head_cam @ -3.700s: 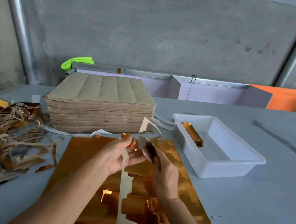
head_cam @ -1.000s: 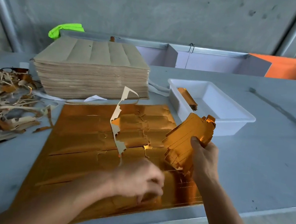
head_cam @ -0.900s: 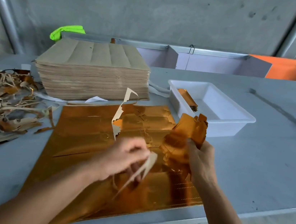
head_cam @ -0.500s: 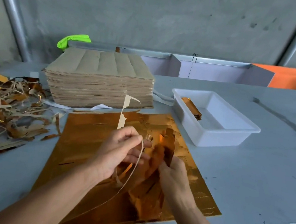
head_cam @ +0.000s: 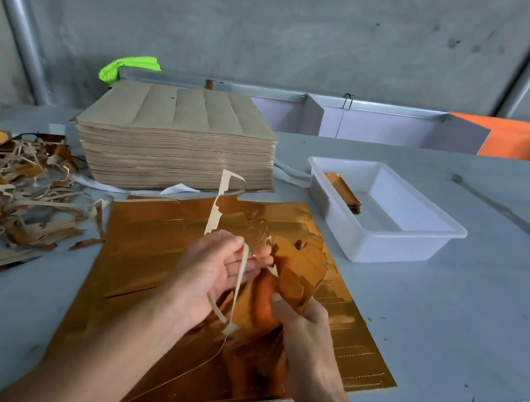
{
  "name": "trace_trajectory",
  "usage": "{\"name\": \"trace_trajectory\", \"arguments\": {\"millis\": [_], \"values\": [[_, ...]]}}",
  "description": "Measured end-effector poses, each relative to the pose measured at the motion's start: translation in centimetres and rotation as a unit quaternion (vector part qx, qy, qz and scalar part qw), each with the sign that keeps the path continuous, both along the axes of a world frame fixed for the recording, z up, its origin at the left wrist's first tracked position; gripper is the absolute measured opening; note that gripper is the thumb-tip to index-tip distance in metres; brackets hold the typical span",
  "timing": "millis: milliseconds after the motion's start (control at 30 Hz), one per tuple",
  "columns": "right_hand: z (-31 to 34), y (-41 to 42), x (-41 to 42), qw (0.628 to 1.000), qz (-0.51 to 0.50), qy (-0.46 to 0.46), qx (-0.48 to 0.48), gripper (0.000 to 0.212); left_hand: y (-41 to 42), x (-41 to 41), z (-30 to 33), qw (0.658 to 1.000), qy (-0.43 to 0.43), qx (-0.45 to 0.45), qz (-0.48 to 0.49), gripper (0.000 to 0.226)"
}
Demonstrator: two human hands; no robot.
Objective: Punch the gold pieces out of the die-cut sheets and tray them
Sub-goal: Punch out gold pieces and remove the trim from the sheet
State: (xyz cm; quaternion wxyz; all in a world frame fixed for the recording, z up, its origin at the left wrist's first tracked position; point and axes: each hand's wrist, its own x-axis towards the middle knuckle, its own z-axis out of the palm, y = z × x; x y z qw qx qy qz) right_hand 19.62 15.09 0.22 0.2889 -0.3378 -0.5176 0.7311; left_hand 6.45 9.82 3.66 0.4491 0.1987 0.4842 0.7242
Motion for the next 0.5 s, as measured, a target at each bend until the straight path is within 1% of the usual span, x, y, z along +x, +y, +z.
{"name": "trace_trajectory", "arguments": {"millis": [33,67,100,167,233,267,300,367,400,433,500], "values": [[0.0,0.2,0.2,1.0,-0.006,-0.02,-0.012,0.024,-0.3,-0.5,0.1,0.999,-0.046,0.028,-0.005,0.021],[-0.2,0.6,0.4,0.999,-0.015,-0.035,-0.02,0.02,-0.7,-1.0,0.0,0.997,-0.07,0.044,-0.002,0.022],[-0.2,0.9,0.7,0.998,-0.03,-0.045,-0.031,0.015,-1.0,-1.6,-0.1,0.997,-0.062,0.039,0.01,0.022],[-0.4,1.7,1.4,0.995,-0.06,-0.062,-0.045,0.008,-1.7,-2.6,-0.7,0.999,0.024,-0.011,0.048,0.02],[-0.2,2.4,2.2,0.99,-0.097,-0.082,-0.066,0.003,-2.1,-3.5,-1.4,0.981,0.155,-0.083,0.086,0.023],[-0.1,2.8,2.6,0.986,-0.117,-0.093,-0.079,0.006,-2.2,-3.9,-1.7,0.961,0.23,-0.119,0.1,0.024],[0.1,3.1,3.0,0.981,-0.137,-0.102,-0.096,0.012,-2.3,-4.3,-1.9,0.931,0.313,-0.154,0.108,0.025],[0.5,3.5,3.6,0.975,-0.162,-0.099,-0.118,0.021,-2.6,-4.9,-2.0,0.851,0.47,-0.214,0.097,0.023],[0.5,3.6,3.6,0.973,-0.167,-0.094,-0.124,0.021,-2.7,-4.9,-1.9,0.819,0.519,-0.23,0.078,0.029],[0.6,3.6,3.5,0.973,-0.167,-0.095,-0.129,0.021,-2.8,-4.7,-1.7,0.804,0.543,-0.238,0.046,0.041],[0.6,3.5,3.1,0.974,-0.161,-0.105,-0.121,0.018,-2.7,-3.5,-1.1,0.802,0.54,-0.25,-0.053,0.07]]}}
